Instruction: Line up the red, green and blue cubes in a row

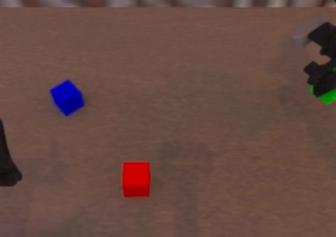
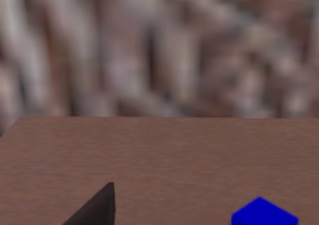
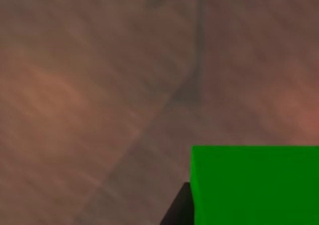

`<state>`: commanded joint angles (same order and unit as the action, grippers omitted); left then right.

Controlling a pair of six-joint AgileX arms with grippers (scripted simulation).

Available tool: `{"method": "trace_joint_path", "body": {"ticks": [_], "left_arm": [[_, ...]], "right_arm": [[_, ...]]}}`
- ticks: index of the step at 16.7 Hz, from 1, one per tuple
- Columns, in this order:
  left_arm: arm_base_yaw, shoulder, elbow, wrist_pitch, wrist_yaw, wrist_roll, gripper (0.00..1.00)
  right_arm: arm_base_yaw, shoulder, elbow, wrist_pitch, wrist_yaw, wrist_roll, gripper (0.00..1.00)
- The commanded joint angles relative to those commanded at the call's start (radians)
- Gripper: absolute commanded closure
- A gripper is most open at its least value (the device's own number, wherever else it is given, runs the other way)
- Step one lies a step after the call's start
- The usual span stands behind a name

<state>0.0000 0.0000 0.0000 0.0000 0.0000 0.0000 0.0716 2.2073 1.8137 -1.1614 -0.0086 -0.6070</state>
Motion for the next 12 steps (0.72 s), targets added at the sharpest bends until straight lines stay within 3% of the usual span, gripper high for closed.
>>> {"method": "trace_joint_path", "body": {"ticks": [7, 12], "left_arm": [[0.0, 0.0, 0.0, 0.0, 0.0, 0.0, 0.0], [0.0, 0.0, 0.0, 0.0, 0.0, 0.0, 0.0]], "right_arm": [[0.015, -0.003, 0.003, -0.003, 0.0, 0.036, 1.0], [0.167, -0.007, 0.006, -0.015, 0.005, 0.303, 1.0]]}}
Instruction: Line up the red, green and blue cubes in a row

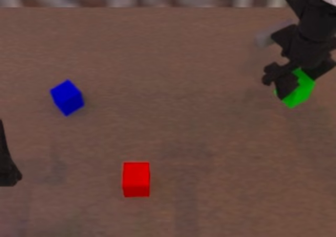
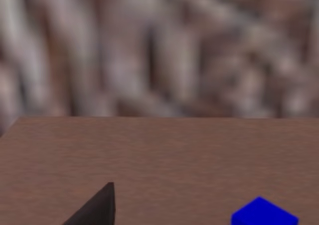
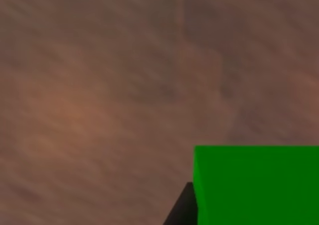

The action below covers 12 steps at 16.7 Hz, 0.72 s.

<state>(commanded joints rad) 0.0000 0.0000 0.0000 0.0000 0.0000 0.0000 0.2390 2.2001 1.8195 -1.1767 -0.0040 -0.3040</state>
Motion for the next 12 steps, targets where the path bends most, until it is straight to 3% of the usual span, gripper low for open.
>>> {"method": "trace_joint_path", "body": {"ticks": [8, 12], "left_arm": [[0.0, 0.0, 0.0, 0.0, 0.0, 0.0, 0.0], [0.0, 0.0, 0.0, 0.0, 0.0, 0.0, 0.0]], "right_arm": [[0.372, -0.038, -0.046, -0.023, 0.009, 0.76, 1.0], [0.525, -0.079, -0.076, -0.017, 0.016, 1.038, 1.0]]}}
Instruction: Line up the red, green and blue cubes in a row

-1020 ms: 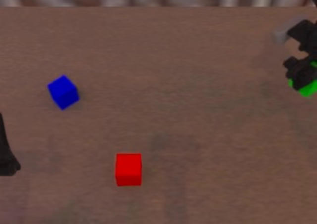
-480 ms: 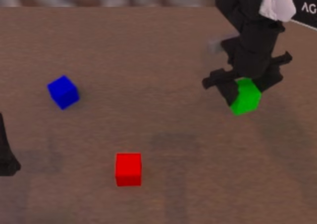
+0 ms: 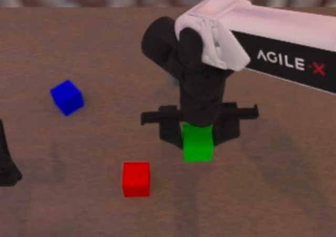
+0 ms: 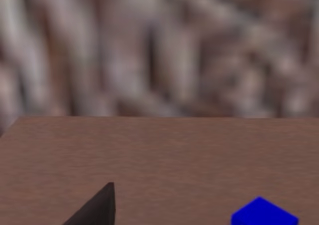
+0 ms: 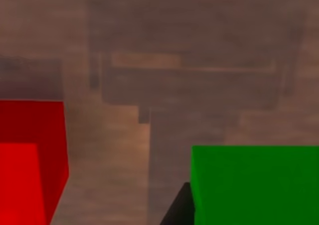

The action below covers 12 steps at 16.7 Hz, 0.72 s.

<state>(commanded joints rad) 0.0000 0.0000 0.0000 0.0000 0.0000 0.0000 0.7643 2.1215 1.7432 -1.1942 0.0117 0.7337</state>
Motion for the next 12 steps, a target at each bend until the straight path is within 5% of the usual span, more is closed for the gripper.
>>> {"method": "trace_joint_path", "body": {"ticks": [4, 12], "left_arm": [[0.0, 0.0, 0.0, 0.0, 0.0, 0.0, 0.0], [0.0, 0.0, 0.0, 0.0, 0.0, 0.0, 0.0]], "right_arm": [[0.073, -0.022, -0.011, 0.005, 0.005, 0.109, 1.0], [0.074, -0.004, -0.056, 0.075, 0.004, 0.111, 1.0]]}}
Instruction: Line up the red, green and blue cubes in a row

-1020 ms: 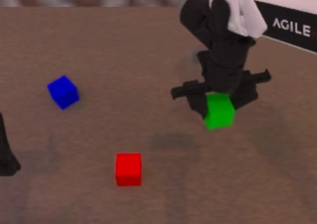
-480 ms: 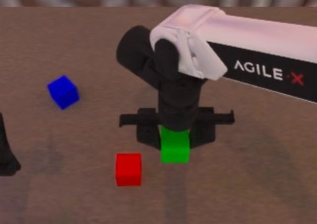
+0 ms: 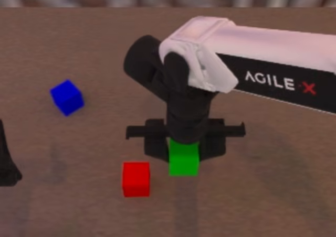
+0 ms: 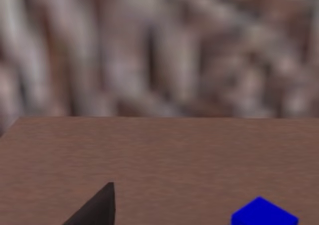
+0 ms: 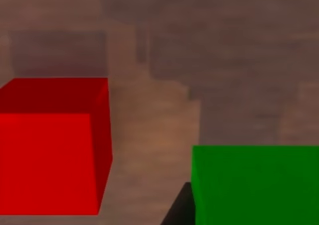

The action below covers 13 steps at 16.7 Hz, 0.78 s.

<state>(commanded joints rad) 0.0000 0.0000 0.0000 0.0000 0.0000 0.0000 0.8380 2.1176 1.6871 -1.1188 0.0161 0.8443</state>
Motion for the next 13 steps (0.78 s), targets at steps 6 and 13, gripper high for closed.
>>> {"method": "trace_joint_path", "body": {"ticks": [6, 13], "left_arm": [[0.0, 0.0, 0.0, 0.0, 0.0, 0.0, 0.0], [0.0, 0.0, 0.0, 0.0, 0.0, 0.0, 0.0]], "right_arm": [[0.005, 0.049, -0.131, 0.173, 0.002, 0.005, 1.0], [0.005, 0.05, -0.134, 0.177, 0.002, 0.005, 0.77]]}}
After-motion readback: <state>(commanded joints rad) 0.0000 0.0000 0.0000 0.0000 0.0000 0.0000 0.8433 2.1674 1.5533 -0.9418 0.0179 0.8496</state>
